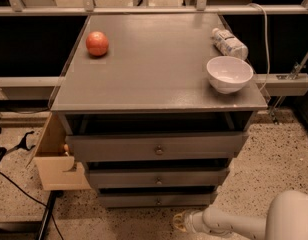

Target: Close bottom drawer

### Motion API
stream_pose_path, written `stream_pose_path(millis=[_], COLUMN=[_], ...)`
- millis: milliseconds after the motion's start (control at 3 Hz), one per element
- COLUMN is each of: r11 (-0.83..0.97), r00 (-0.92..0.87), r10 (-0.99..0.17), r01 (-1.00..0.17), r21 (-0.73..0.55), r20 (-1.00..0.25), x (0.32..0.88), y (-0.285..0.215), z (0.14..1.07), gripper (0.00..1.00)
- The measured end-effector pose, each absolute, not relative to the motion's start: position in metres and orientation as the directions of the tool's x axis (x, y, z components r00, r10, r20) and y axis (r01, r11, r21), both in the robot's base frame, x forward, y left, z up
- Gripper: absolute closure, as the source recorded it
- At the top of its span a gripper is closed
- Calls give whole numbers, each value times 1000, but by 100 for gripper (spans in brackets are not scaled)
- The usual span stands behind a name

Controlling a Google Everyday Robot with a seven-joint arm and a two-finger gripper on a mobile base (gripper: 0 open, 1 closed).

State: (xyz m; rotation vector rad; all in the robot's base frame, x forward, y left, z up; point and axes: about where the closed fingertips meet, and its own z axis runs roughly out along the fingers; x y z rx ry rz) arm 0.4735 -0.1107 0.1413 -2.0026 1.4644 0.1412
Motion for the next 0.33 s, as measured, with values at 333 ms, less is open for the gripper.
stream_pose_path(millis=[333], r11=[-170], r00=[372], r10=[-816], r01=[-886], r21=[-432], r20=[-442], x=[473], y=[-111], z=[141], gripper=[74])
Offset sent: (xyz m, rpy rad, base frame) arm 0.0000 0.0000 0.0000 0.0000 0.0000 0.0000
